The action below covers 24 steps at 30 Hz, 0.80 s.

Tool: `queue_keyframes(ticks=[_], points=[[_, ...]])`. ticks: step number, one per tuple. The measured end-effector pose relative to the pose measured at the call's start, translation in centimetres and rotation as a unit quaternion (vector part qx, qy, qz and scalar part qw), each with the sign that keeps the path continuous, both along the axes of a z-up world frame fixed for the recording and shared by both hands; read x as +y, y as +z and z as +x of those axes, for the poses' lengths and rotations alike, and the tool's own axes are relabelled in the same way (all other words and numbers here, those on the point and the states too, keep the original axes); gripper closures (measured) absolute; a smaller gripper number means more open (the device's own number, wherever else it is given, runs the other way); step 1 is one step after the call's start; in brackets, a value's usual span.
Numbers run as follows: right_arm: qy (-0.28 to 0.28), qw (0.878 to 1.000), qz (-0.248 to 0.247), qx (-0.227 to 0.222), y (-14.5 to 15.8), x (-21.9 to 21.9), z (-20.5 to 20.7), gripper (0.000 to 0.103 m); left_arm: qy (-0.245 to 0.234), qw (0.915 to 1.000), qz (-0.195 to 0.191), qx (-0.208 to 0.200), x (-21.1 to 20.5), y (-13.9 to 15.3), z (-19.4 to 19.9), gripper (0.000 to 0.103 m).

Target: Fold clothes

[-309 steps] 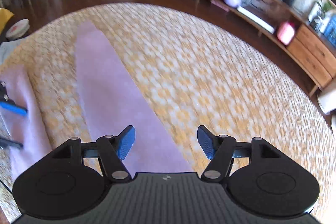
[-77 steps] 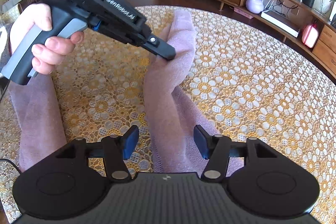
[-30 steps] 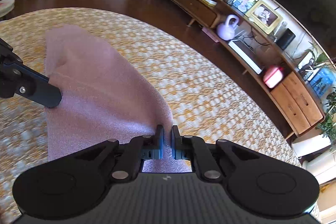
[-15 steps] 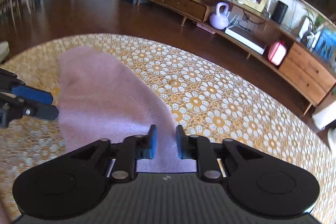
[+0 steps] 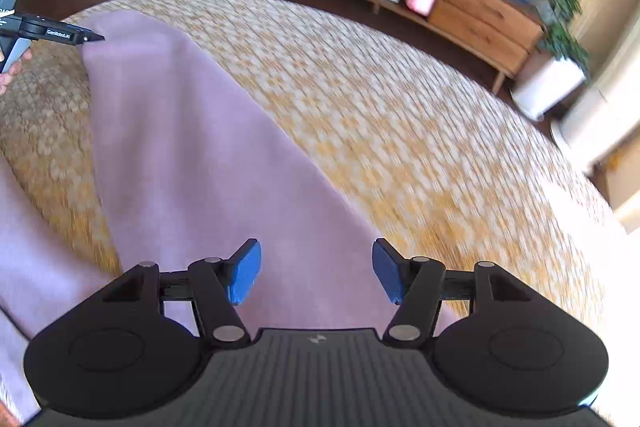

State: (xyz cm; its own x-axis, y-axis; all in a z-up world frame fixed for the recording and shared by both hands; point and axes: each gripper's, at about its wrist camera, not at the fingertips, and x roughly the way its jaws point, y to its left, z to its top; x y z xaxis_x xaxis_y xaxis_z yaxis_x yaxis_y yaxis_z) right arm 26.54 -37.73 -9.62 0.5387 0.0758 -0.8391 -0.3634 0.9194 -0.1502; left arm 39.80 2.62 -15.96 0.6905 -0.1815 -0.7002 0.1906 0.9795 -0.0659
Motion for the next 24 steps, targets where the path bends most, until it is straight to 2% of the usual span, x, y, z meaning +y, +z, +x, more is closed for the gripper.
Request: queue_keyframes(ticks=[2, 5, 9, 14, 19, 24], points=[[-0.005, 1.000, -0.001, 0.017, -0.6, -0.7, -1.3, 0.043, 0.005, 0.9999, 0.009, -0.009, -0.1, -0.1, 0.0, 0.000], [-0.020, 0.999, -0.016, 0.035, -2.1, -1.6, -2.5, 0.043, 0.011, 0.9986, 0.047, -0.022, -0.7, -0.1, 0.5, 0.000], [-0.031, 0.998, -0.017, 0.046, -3.2, -3.1, -4.3, 0.043, 0.033, 0.9982, 0.046, -0.020, -0.3, 0.1, 1.1, 0.000], [-0.058, 0.998, -0.011, 0.027, -2.0, -4.7, -6.6, 0.042, 0.046, 0.9966, 0.068, -0.011, -0.6, 1.6, 0.0, 0.000], [-0.065, 0.997, 0.035, -0.018, 0.7, -3.5, -8.6, 0.042, -0.045, 0.9987, 0.023, -0.005, -1.6, 4.4, -6.2, 0.000], [-0.057, 0.998, 0.015, -0.020, -0.3, -0.1, -10.2, 0.043, -0.103, 0.9943, -0.023, 0.019, -1.4, 4.8, -13.5, 0.000]])
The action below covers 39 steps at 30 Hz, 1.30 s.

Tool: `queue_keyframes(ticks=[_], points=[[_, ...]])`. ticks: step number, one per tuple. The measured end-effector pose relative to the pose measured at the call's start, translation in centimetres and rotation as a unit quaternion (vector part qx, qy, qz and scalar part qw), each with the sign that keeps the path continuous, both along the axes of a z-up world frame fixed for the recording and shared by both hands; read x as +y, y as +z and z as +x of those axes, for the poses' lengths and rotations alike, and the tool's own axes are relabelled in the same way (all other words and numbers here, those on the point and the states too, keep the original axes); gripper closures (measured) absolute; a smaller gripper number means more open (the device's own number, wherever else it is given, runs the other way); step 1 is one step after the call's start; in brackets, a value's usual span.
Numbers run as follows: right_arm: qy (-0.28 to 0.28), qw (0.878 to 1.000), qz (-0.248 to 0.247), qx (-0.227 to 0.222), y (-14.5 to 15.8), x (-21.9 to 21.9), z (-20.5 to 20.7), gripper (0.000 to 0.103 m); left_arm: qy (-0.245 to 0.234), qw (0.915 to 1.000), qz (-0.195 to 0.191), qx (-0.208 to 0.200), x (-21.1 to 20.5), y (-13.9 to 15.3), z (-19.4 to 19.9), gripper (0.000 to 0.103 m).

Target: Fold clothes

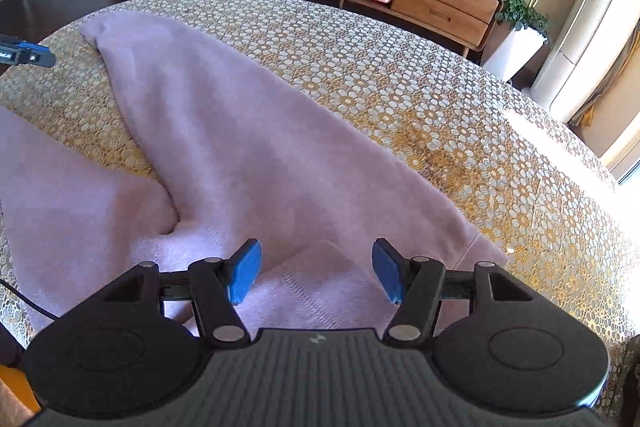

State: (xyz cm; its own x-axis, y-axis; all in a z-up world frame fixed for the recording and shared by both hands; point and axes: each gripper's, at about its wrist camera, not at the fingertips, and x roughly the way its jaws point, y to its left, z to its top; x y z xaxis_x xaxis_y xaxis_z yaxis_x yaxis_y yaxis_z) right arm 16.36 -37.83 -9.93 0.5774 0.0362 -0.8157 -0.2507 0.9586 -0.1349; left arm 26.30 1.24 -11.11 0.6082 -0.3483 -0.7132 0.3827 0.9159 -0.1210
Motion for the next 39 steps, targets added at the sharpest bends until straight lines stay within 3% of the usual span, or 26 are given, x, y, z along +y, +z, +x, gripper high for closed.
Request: queue_keyframes(ticks=[7, 12, 15, 16, 18, 21, 24, 31, 39], points=[[-0.069, 0.998, 0.004, 0.010, -2.2, 2.5, -0.1, 0.043, -0.038, 0.9983, -0.028, 0.034, 0.2, -1.1, -8.1, 0.000], [-0.124, 0.992, -0.013, 0.022, -3.7, 3.9, 0.4, 0.043, -0.013, 0.9960, -0.038, 0.080, 0.9, -3.6, -9.7, 0.000], [-0.141, 0.990, -0.015, 0.021, -4.3, 3.6, 0.2, 0.044, -0.014, 0.9978, -0.022, 0.061, 0.7, -3.9, -10.5, 0.000], [-0.150, 0.988, -0.008, 0.019, -4.3, 3.3, 0.1, 0.047, -0.014, 0.9980, -0.019, 0.059, 0.5, -3.9, -10.6, 0.000], [-0.161, 0.987, -0.011, 0.014, -4.2, 2.8, -0.2, 0.073, -0.013, 0.9982, -0.014, 0.056, 0.2, -3.8, -10.6, 0.000], [-0.169, 0.986, -0.002, 0.007, -3.5, 2.2, -1.1, 0.091, -0.014, 0.9985, -0.010, 0.052, 0.0, -4.0, -10.6, 0.000], [-0.184, 0.983, 0.004, -0.009, -2.3, 1.5, -3.1, 0.096, -0.016, 0.9987, -0.009, 0.048, 0.0, -4.0, -10.9, 0.000], [-0.229, 0.972, 0.026, -0.047, 0.6, -1.6, -10.9, 0.096, -0.031, 0.9990, 0.006, 0.032, -0.4, -4.1, -11.4, 0.000], [-0.283, 0.958, 0.049, -0.020, -2.2, -4.1, -18.3, 0.096, -0.035, 0.9989, 0.019, 0.026, -0.6, -4.1, -11.5, 0.000]])
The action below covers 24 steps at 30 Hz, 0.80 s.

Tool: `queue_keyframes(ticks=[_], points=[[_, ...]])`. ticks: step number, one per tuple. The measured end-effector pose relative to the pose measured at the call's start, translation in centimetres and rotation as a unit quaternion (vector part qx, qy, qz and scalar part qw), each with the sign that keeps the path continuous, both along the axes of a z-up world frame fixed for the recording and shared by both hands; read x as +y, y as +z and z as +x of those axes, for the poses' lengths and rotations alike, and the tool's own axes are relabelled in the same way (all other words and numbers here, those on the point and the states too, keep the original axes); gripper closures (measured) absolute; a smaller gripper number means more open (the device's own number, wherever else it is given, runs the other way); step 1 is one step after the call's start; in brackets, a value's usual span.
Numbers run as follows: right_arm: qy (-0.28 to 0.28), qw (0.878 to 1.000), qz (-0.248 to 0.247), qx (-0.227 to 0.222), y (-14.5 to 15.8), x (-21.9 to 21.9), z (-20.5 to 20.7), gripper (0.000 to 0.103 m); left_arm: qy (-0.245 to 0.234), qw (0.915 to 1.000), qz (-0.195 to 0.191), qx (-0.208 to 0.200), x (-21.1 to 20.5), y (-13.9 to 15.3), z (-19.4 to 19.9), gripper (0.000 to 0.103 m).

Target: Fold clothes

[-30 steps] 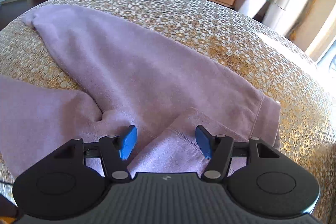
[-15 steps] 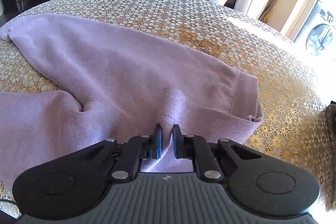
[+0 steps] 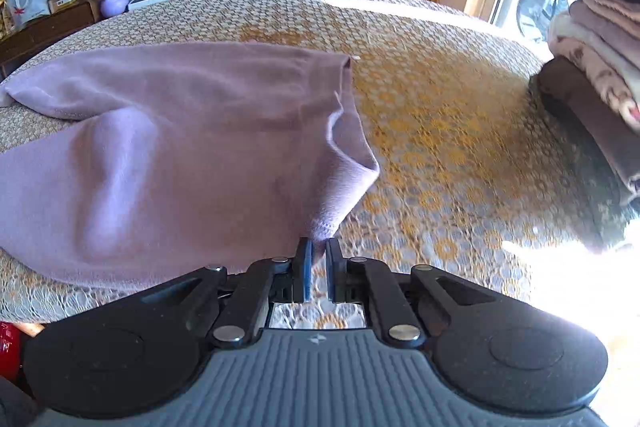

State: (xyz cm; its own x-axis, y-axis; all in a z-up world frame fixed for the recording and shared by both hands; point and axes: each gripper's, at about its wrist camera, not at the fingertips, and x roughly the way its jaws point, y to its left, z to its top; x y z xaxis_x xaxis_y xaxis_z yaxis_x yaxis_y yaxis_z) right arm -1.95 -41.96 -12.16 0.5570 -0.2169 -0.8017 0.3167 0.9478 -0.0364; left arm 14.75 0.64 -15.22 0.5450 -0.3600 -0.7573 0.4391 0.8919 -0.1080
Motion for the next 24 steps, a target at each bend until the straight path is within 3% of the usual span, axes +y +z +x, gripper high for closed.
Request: queue_keyframes(ticks=[3, 7, 8, 10, 11, 15, 20, 24], points=[[0.010, 0.999, 0.036, -0.007, -0.9, -0.3, -1.4, 0.096, 0.001, 1.0000, 0.002, 0.001, 0.0, 0.1, 0.0, 0.000], [0.066, 0.996, -0.007, -0.058, 1.7, 1.4, -2.5, 0.094, 0.003, 1.0000, 0.004, 0.002, 0.4, 0.4, -0.5, 0.000], [0.084, 0.994, -0.020, -0.071, 2.5, 1.9, -2.6, 0.086, 0.005, 1.0000, 0.002, 0.002, 0.7, 0.6, -0.7, 0.000], [0.133, 0.987, -0.025, -0.084, 3.8, 3.7, -2.0, 0.055, 0.007, 1.0000, -0.004, -0.001, 1.5, 1.1, -1.3, 0.000], [0.158, 0.983, -0.026, -0.089, 4.3, 4.8, -1.6, 0.030, 0.007, 0.9999, -0.007, -0.005, 1.9, 1.4, -1.6, 0.000], [0.268, 0.958, -0.034, -0.094, 4.8, 10.6, 2.0, 0.028, 0.016, 0.9997, -0.003, -0.017, 3.5, 2.1, -2.6, 0.000], [0.386, 0.918, -0.026, -0.081, 3.7, 18.5, 7.3, 0.028, 0.031, 0.9991, 0.013, -0.026, 5.1, 2.2, -2.5, 0.000], [0.444, 0.893, -0.014, -0.073, 2.2, 24.2, 10.5, 0.030, 0.035, 0.9988, 0.026, -0.024, 6.3, 1.6, -2.1, 0.000]])
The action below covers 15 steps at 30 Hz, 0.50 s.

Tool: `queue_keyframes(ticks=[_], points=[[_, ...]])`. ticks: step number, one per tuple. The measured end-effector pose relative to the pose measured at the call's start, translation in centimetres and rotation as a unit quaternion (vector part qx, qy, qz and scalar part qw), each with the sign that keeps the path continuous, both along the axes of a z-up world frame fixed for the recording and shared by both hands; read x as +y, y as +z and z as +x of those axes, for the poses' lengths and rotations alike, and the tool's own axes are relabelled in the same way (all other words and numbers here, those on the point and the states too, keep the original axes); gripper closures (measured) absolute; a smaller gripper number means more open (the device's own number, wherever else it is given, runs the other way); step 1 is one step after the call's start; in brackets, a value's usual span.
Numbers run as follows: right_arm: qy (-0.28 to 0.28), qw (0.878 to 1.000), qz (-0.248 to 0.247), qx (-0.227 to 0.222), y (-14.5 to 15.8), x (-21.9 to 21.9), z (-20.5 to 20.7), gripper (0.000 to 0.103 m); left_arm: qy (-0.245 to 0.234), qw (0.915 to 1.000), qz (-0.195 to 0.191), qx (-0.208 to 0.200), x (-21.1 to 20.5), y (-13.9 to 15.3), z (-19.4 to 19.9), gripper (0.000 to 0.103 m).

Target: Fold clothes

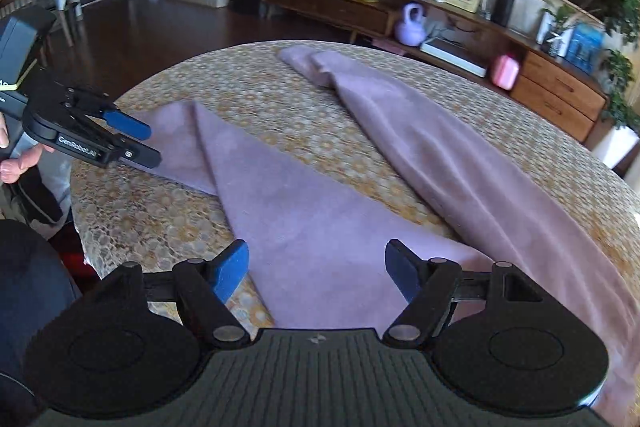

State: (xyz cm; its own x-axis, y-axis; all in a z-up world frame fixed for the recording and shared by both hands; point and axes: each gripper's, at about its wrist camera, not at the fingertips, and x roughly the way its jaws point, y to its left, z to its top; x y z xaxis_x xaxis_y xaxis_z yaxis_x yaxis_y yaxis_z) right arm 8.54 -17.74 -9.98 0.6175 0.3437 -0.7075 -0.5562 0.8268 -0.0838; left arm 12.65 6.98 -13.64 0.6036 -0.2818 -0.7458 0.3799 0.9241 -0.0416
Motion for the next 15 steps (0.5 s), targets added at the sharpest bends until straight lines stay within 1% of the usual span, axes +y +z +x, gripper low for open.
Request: queue_keyframes(ticks=[1, 2, 4, 5, 6, 8, 11, 15], points=[[0.010, 1.000, -0.001, 0.001, -0.3, 1.4, 0.5, 0.031, 0.001, 1.0000, 0.001, 0.003, 0.3, -0.3, 0.2, 0.000], [0.024, 1.000, -0.002, 0.002, -0.6, 2.8, 1.0, 0.035, 0.003, 1.0000, 0.001, 0.007, 0.6, -0.6, 0.3, 0.000], [0.047, 0.999, -0.004, 0.004, -1.1, 5.6, 2.2, 0.044, 0.006, 0.9999, -0.005, 0.010, 1.2, -1.1, 0.5, 0.000], [0.058, 0.998, -0.006, 0.007, -1.4, 7.1, 2.9, 0.051, 0.005, 0.9999, -0.012, 0.009, 1.5, -1.2, 0.5, 0.000], [0.069, 0.998, -0.008, 0.009, -1.6, 8.4, 3.6, 0.054, 0.004, 0.9998, -0.019, 0.008, 1.9, -1.4, 0.5, 0.000], [0.093, 0.996, -0.014, 0.013, -1.9, 11.2, 4.9, 0.056, 0.004, 0.9996, -0.027, 0.007, 2.1, -1.4, 0.5, 0.000], [0.122, 0.992, -0.033, 0.011, -2.4, 14.5, 7.0, 0.056, -0.002, 0.9997, -0.023, -0.002, 2.0, -1.5, 0.1, 0.000], [0.140, 0.989, -0.049, 0.021, -3.0, 17.7, 9.2, 0.056, -0.006, 0.9996, -0.027, -0.009, 2.0, -1.6, -0.2, 0.000]])
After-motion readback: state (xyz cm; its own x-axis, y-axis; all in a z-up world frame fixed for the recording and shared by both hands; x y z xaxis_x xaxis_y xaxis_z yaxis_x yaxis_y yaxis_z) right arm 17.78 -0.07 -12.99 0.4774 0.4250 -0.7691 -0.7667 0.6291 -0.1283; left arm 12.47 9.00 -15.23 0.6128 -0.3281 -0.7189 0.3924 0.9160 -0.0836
